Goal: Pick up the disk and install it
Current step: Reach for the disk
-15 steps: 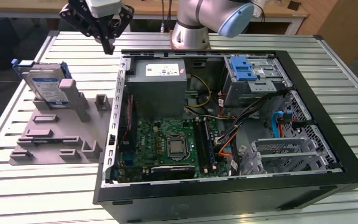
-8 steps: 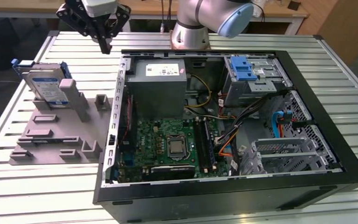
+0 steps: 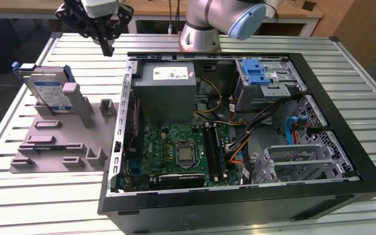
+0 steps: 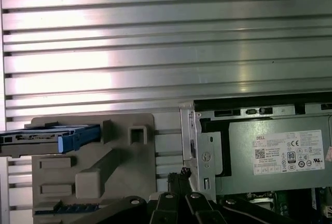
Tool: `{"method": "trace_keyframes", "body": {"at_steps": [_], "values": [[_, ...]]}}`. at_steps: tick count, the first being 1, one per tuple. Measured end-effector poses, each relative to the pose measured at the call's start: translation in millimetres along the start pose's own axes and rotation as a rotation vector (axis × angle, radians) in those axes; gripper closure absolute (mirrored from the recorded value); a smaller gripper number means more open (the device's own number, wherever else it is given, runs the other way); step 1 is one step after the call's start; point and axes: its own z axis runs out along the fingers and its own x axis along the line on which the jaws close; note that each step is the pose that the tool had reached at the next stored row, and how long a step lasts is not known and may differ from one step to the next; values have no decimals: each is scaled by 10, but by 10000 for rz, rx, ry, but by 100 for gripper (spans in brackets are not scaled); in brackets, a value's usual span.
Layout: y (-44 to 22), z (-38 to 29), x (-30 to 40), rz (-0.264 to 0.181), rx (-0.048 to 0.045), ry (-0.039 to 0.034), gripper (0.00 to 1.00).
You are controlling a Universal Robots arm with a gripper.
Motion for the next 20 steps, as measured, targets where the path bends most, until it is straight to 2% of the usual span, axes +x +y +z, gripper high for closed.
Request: {"method": "trace_keyframes", "body": {"at_steps": [20], "values": [[52, 15, 184, 1, 1, 4, 89]]}}
